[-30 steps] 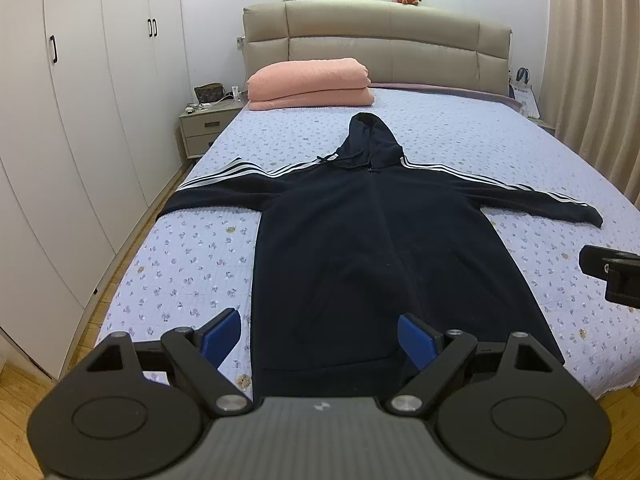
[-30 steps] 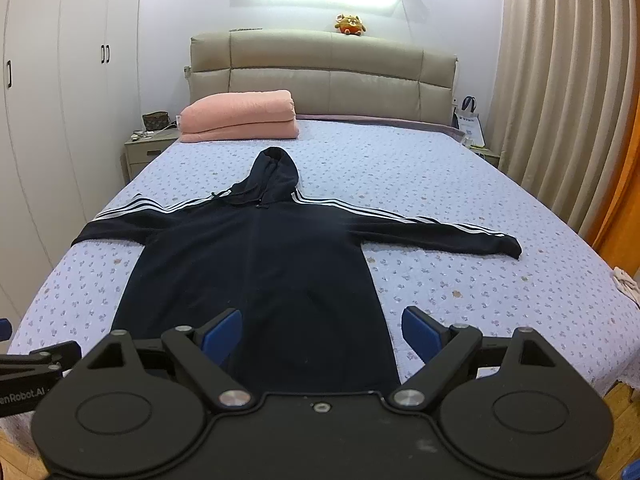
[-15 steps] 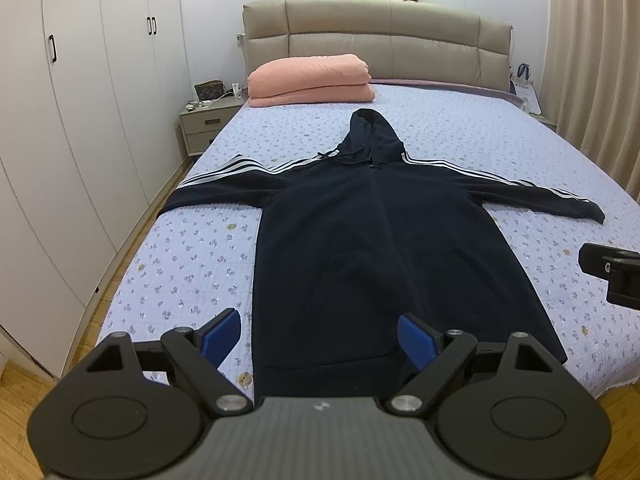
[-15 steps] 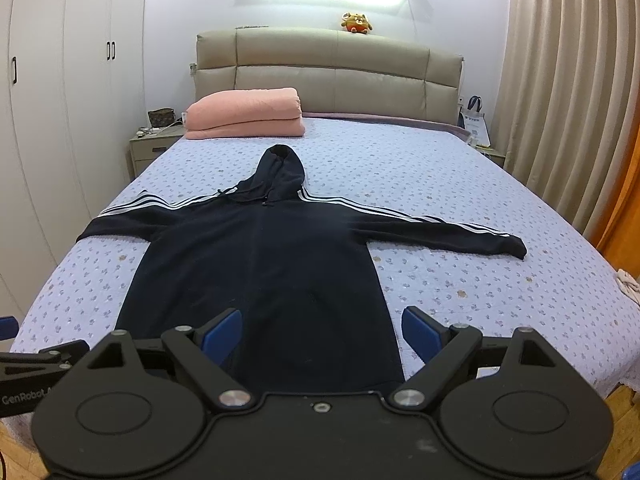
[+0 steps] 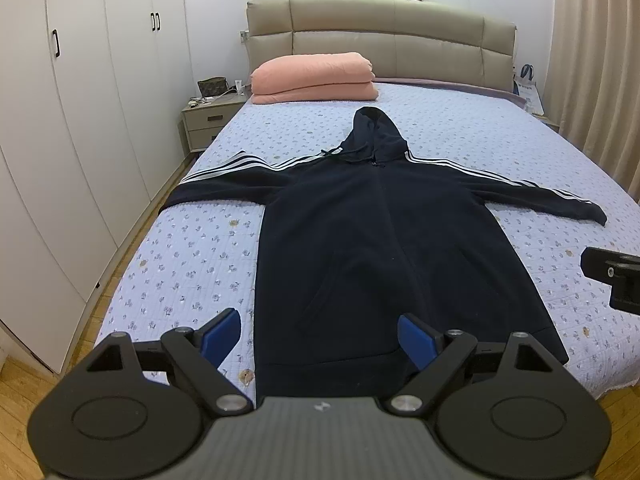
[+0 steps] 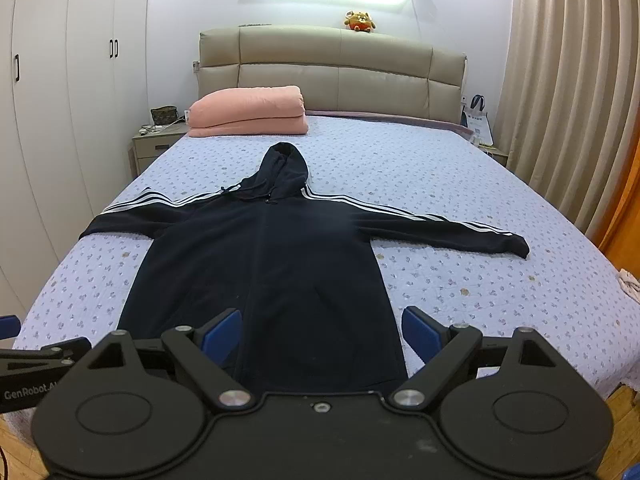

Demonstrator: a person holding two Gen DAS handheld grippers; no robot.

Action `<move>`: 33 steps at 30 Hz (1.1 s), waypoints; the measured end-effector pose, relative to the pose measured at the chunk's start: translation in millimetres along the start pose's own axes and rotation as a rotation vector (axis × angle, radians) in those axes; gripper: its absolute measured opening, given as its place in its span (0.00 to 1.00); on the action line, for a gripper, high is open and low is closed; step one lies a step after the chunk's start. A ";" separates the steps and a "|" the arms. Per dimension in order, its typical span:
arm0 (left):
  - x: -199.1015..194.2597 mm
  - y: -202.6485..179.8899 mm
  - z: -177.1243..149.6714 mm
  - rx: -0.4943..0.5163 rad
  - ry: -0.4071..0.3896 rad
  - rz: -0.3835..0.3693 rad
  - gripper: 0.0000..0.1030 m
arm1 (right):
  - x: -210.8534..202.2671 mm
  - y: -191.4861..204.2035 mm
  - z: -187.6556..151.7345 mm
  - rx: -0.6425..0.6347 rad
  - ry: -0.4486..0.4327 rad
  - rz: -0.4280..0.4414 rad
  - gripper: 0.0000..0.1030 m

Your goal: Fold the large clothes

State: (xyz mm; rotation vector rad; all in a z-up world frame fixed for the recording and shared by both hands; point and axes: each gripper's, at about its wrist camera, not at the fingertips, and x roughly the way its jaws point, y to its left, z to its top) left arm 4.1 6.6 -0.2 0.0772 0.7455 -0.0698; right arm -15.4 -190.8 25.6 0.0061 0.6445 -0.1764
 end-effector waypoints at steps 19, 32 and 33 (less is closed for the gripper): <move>-1.9 1.1 -4.5 -0.011 0.001 0.002 0.85 | -3.3 2.9 -2.3 -0.002 -0.001 0.003 1.00; 0.0 2.4 -6.4 -0.016 0.001 -0.005 0.85 | -0.6 2.6 -7.4 0.003 0.011 0.004 1.00; 3.8 0.7 -5.3 -0.014 0.007 -0.002 0.85 | 4.8 1.5 -8.2 0.007 0.021 0.005 1.00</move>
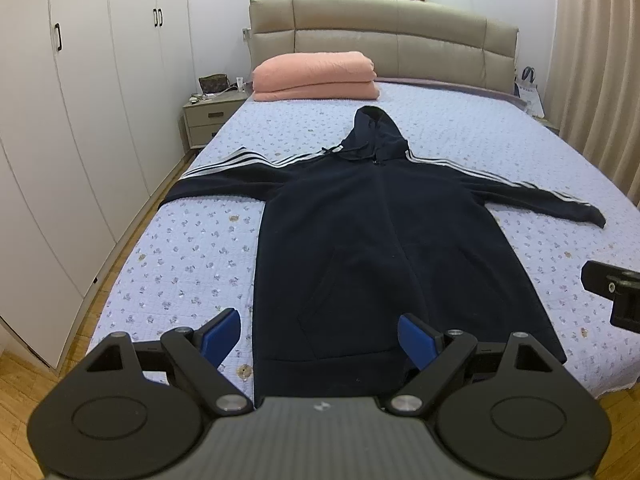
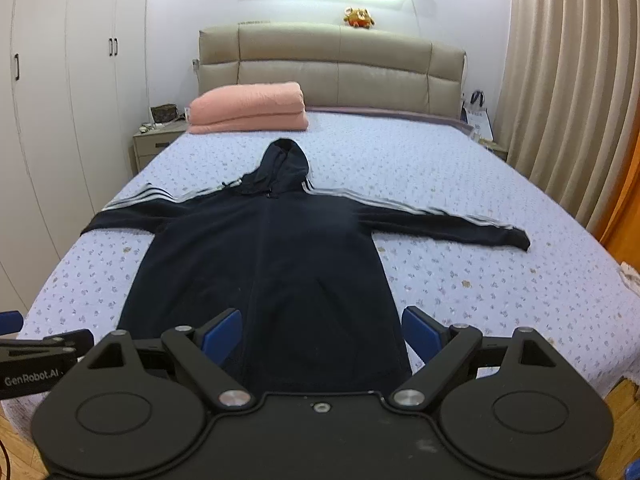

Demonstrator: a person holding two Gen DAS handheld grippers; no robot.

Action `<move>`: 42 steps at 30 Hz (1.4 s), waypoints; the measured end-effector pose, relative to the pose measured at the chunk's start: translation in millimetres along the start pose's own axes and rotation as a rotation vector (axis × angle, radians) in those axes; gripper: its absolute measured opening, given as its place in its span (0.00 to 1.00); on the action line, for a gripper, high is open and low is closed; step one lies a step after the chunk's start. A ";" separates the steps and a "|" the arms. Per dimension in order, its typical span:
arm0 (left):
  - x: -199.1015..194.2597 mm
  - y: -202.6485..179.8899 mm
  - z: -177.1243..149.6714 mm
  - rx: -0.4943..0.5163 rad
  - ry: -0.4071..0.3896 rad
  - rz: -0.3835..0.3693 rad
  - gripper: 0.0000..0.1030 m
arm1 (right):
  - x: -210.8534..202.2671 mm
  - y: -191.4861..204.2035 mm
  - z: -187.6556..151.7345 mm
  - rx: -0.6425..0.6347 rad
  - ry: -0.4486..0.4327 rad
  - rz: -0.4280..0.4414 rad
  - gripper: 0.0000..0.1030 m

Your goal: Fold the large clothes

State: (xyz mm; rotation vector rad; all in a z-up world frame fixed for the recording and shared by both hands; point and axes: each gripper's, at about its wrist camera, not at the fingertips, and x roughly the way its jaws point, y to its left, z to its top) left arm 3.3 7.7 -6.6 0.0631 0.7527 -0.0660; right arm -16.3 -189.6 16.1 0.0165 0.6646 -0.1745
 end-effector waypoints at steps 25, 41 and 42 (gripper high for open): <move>317.4 -147.9 131.9 0.064 0.031 -0.151 0.82 | 338.3 -183.8 42.6 0.446 0.131 -0.009 0.94; 429.5 -322.3 235.0 0.079 0.117 -0.121 0.82 | 494.4 -513.9 73.7 0.937 0.145 -0.243 0.92; 437.1 -329.6 237.8 0.082 0.117 -0.117 0.82 | 504.2 -524.0 71.9 0.970 0.144 -0.232 0.91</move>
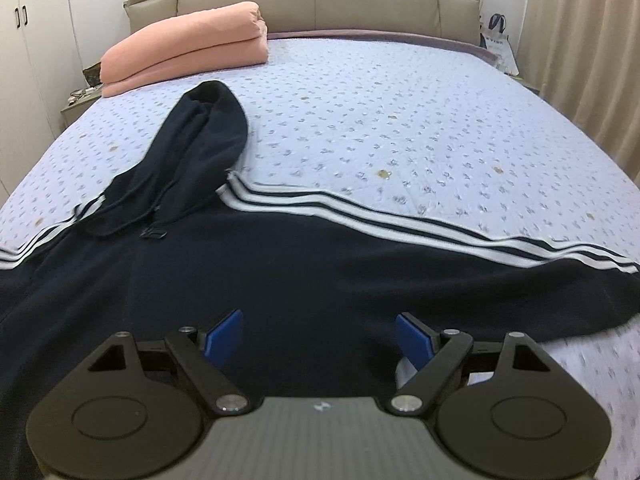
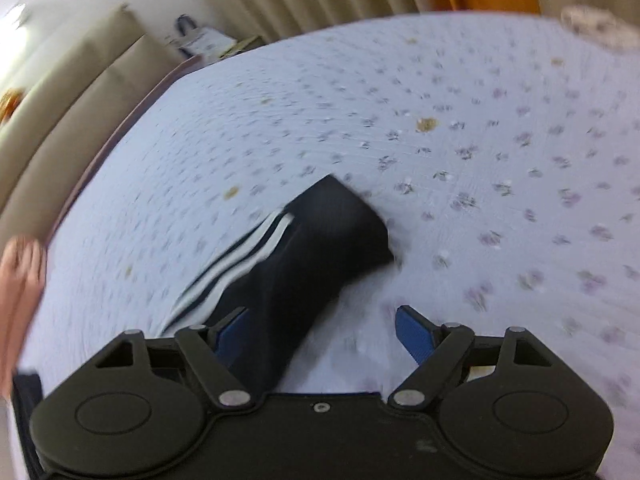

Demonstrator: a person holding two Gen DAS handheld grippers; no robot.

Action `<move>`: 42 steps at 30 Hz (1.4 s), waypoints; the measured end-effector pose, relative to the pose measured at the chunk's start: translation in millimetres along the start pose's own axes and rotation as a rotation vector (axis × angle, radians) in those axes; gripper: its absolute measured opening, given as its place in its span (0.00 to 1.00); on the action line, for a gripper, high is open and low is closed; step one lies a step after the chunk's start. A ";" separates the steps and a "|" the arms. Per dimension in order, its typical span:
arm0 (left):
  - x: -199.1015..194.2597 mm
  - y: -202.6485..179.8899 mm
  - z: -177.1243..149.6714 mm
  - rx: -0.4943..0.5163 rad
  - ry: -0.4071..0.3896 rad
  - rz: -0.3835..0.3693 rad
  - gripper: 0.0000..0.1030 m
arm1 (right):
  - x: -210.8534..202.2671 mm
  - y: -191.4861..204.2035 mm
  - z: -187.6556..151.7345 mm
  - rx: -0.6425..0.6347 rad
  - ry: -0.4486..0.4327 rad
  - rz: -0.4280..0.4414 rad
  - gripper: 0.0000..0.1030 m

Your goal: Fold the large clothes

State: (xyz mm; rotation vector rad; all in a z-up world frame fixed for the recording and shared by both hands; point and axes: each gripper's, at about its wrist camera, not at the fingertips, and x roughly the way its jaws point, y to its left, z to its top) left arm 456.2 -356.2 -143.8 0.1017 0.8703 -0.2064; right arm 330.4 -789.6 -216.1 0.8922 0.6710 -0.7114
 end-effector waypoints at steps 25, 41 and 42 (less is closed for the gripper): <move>118.1 -62.5 28.8 0.101 0.096 -0.106 0.73 | -50.0 73.0 -15.8 -0.256 -0.205 0.001 0.12; -37.4 285.6 9.2 -0.170 -0.039 0.146 0.73 | -144.5 363.7 -281.0 -0.730 -0.148 0.385 0.13; -41.7 304.6 8.8 -0.174 -0.042 0.166 0.73 | -146.4 382.1 -302.0 -0.749 -0.130 0.412 0.13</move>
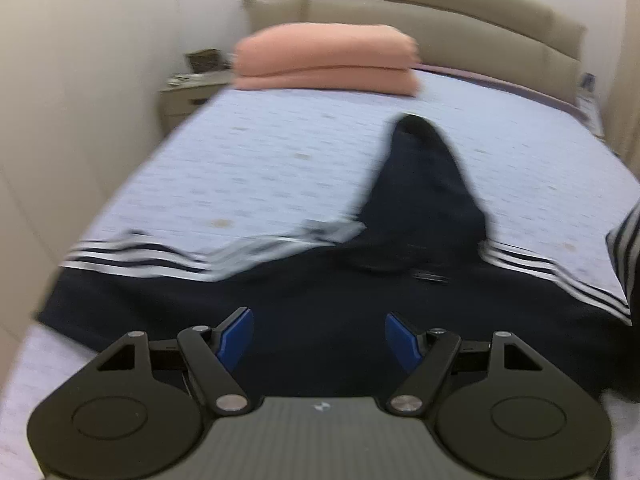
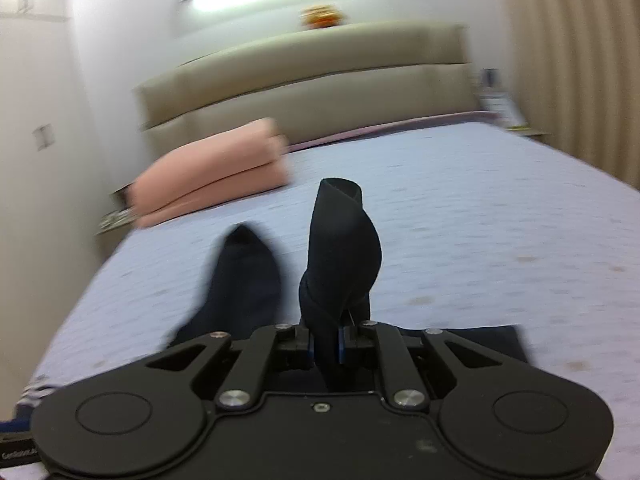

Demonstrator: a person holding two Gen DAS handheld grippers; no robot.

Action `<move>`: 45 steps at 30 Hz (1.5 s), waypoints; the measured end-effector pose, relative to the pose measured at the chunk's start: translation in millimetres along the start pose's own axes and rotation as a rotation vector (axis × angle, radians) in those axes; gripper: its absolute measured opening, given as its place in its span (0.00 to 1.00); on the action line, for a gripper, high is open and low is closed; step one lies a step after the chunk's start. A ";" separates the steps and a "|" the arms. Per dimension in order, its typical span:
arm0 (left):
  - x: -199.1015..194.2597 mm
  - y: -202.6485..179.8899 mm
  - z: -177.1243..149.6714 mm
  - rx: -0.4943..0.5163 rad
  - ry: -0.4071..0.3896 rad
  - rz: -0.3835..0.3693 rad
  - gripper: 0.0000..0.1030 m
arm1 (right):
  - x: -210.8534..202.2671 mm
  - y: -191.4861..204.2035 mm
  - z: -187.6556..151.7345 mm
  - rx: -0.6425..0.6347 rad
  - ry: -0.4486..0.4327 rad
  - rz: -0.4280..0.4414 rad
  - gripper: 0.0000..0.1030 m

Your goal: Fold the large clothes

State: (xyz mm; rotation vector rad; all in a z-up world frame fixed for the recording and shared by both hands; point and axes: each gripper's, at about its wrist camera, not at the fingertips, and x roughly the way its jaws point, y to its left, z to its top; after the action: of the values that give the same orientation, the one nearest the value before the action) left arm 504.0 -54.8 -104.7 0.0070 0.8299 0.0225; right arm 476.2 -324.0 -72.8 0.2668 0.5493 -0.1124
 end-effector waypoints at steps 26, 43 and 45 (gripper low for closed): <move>108.2 130.2 -2.4 -0.175 0.161 -0.262 0.69 | 136.3 23.2 -73.6 -0.105 0.339 -0.361 0.16; 135.3 130.6 -13.8 -0.140 0.255 -0.216 0.25 | 157.1 38.1 -89.0 -0.142 0.459 -0.255 0.29; 127.1 137.6 -15.9 -0.172 0.219 -0.226 0.31 | 166.0 44.2 -92.6 -0.180 0.480 -0.274 0.30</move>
State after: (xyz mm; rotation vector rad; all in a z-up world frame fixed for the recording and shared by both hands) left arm 575.6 85.6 -207.1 -0.2552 1.0418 -0.1204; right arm 578.5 -261.3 -226.8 0.0379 1.0673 -0.2664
